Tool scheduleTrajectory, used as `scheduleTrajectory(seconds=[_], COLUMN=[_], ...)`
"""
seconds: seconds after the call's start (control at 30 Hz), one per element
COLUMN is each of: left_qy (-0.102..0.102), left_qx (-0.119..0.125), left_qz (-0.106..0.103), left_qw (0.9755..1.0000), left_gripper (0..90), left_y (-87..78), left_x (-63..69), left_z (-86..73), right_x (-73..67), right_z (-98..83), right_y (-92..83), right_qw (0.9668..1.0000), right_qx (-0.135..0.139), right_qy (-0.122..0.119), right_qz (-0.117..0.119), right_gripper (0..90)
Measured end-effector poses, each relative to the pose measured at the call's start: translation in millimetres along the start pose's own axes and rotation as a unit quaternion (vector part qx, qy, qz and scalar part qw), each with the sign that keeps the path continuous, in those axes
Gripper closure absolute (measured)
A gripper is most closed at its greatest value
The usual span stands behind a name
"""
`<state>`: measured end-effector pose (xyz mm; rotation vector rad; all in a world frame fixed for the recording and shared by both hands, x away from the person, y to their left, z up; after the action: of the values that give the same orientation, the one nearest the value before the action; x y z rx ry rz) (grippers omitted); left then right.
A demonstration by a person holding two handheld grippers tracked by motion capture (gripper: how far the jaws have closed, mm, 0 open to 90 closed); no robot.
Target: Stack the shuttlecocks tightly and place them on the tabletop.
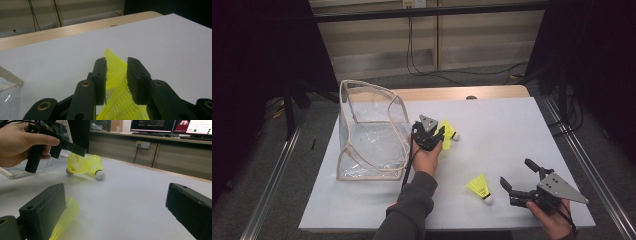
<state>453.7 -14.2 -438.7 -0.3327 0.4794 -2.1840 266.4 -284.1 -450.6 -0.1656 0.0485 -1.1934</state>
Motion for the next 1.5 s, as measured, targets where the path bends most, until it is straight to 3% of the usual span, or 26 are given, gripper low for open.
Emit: scheduleTrajectory(seconds=[0.5, 0.83, 1.5], left_qy=[-0.005, -0.01, -0.019], left_qx=[-0.03, -0.029, -0.037], left_qz=[-0.021, -0.018, -0.032], left_qw=[0.9993, 0.9994, 0.9986], left_gripper=[70.5, 68.3, 66.1], left_y=[2.9, 4.0, 7.8], left_x=[5.4, 5.7, 7.2], left_z=[4.1, 3.3, 1.3], right_x=[0.0, -0.7, -0.5], right_z=[0.0, 0.1, 0.2], right_y=[-0.2, -0.1, 0.1], right_qw=[1.0, 1.0, 1.0], right_qx=[0.0, -0.001, 0.0], right_qy=[-0.001, -0.001, -0.001], right_qz=[0.001, 0.0, 0.001], right_gripper=[2.2, 2.2, 2.2])
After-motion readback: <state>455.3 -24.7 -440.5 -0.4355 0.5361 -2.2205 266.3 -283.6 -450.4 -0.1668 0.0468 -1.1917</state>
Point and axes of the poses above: each handheld gripper's, and its own axes: y roughly forward along the jaws, z roughly out of its top, x roughly to its right, the point moved 3 cm from there along y, roughly forward along the jaws, and after that the axes turned 4 degrees about -z, right-handed, at the moved point
